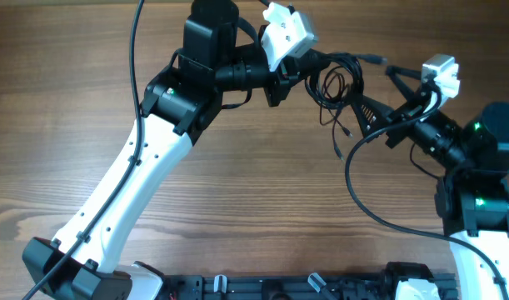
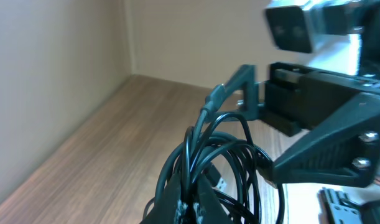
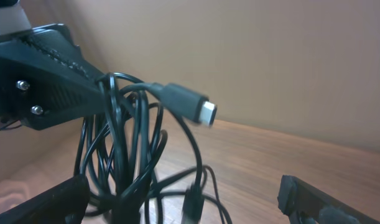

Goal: Untangle cables

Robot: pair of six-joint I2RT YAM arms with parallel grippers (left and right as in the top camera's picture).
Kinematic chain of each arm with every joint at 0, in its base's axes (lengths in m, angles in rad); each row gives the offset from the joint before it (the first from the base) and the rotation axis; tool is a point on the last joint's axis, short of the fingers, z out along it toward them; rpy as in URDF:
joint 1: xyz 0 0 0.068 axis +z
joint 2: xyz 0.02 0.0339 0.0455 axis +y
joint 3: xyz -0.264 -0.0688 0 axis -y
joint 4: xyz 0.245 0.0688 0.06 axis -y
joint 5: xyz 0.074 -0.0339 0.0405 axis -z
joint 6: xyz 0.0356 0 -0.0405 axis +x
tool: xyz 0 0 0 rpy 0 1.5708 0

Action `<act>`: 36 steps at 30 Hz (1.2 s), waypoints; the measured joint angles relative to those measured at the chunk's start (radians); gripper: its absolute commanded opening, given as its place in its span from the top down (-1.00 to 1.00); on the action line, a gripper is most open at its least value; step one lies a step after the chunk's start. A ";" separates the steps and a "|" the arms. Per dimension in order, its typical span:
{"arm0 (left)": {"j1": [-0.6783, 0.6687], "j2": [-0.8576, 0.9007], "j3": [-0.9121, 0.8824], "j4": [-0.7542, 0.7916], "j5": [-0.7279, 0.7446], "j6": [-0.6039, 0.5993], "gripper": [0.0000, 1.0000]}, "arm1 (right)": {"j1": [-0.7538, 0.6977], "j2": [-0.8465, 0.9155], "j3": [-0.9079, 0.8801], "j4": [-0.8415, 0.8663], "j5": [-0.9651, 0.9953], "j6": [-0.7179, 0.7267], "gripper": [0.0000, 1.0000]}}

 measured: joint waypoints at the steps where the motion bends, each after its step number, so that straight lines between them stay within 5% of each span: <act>1: 0.000 0.000 0.000 0.000 0.018 0.005 0.92 | 0.000 0.006 0.000 0.018 -0.026 -0.001 -0.99; 6: -0.002 0.000 0.000 0.000 0.074 0.017 0.92 | 0.000 0.018 0.000 0.060 -0.111 -0.003 -0.86; 9: -0.018 0.000 0.000 0.000 0.100 0.027 0.92 | 0.000 0.018 0.000 0.059 -0.132 -0.003 0.04; 13: -0.033 0.000 0.000 0.009 0.107 0.027 0.92 | 0.000 0.018 0.000 0.060 -0.145 -0.002 0.91; 19: -0.035 0.000 0.000 0.019 0.071 0.033 0.71 | 0.000 0.019 0.000 0.059 -0.156 -0.003 0.91; 22: -0.034 -0.003 0.000 0.021 0.049 0.035 0.03 | 0.000 0.023 0.000 0.059 -0.156 -0.003 0.91; 24: -0.034 -0.006 0.000 0.021 0.040 0.032 -1.00 | 0.000 0.023 0.000 0.058 -0.154 -0.003 0.91; 30: -0.034 -0.007 0.000 0.014 -0.062 -0.043 -1.00 | 0.000 0.024 0.000 0.058 -0.048 0.059 0.91; 36: 0.013 -0.007 0.000 0.012 -0.167 -0.436 -1.00 | 0.000 0.026 0.000 0.138 0.052 0.199 0.91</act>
